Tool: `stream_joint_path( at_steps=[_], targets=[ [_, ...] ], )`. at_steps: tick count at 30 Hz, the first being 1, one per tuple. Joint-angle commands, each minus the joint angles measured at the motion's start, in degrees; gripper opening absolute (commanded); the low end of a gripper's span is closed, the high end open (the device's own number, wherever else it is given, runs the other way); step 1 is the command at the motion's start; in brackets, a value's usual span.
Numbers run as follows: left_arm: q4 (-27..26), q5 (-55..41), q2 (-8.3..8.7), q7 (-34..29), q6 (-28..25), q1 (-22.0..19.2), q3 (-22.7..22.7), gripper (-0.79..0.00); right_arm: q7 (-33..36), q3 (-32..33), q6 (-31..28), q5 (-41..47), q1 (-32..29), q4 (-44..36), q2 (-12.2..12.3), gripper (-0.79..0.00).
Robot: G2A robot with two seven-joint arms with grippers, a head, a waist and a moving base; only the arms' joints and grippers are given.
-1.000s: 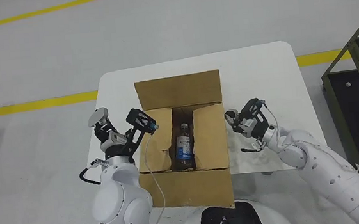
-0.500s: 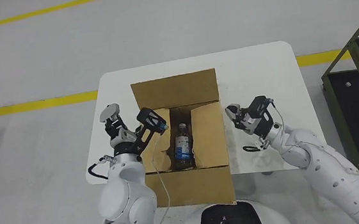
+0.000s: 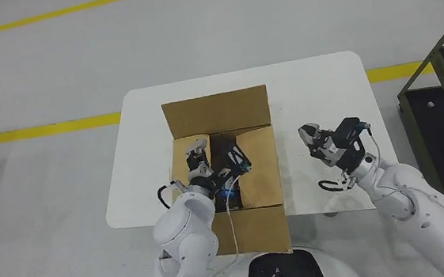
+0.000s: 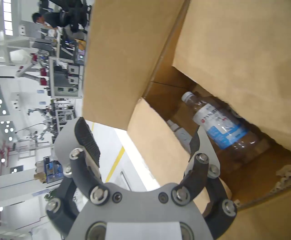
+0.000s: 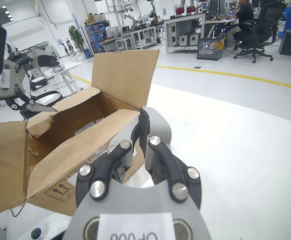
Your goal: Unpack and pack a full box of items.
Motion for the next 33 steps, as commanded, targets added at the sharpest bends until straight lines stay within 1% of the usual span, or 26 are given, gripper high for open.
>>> stream_joint_path(
  at_steps=[1, 3, 13, 15, 17, 21, 23, 28, 30, 33],
  targets=[
    [0.4, -4.7, -0.38, -3.3, 0.5, -0.4, -0.4, 0.0, 0.4, 0.3, -0.1, -0.1, -0.5, -0.6, 0.0, -0.785],
    [0.2, -9.8, -0.78, -5.6, 1.8, -1.0, -1.1, 0.0, 0.8, 0.4, -0.1, -0.3, -0.8, -1.1, 0.1, -0.785],
    [0.2, -9.8, -0.78, -5.6, 1.8, -1.0, -1.1, 0.0, 2.6, 0.0, -0.2, -1.7, -1.5, -3.4, 0.0, -0.785],
    [0.1, -11.0, -0.74, -3.7, 4.1, -0.2, -1.8, 0.0, 2.8, -0.2, -0.2, -1.8, -1.6, -3.7, -0.1, -0.785],
    [0.2, -13.4, -0.8, -3.1, 5.7, 0.6, -2.2, 0.0, 3.0, -0.4, -0.3, -1.9, -1.5, -4.3, -0.1, -0.785],
    [0.7, -21.0, -1.33, -6.9, 11.9, 1.3, -3.2, 0.0, 3.3, -0.9, -1.5, -1.9, -1.0, -5.9, -0.2, -0.785],
    [1.2, -23.3, -1.44, -9.2, 13.1, 0.8, -3.5, 0.0, 4.0, -1.4, -2.2, -1.9, -0.7, -6.4, -0.3, -0.785],
    [4.5, -21.7, -1.37, -13.3, 15.4, -0.5, -3.2, 0.0, 5.9, -3.8, -2.6, -3.2, 0.9, -6.6, -0.6, -0.785],
    [5.8, -19.8, -1.35, -16.0, 16.8, -1.1, -3.0, 0.0, 6.9, -5.3, -2.5, -3.9, 1.9, -6.4, -0.9, -0.785],
    [6.9, -18.4, -1.39, -18.7, 17.9, -2.0, -2.3, 0.0, 8.0, -7.5, -2.3, -4.9, 3.3, -5.9, -1.3, -0.785]
  ],
)
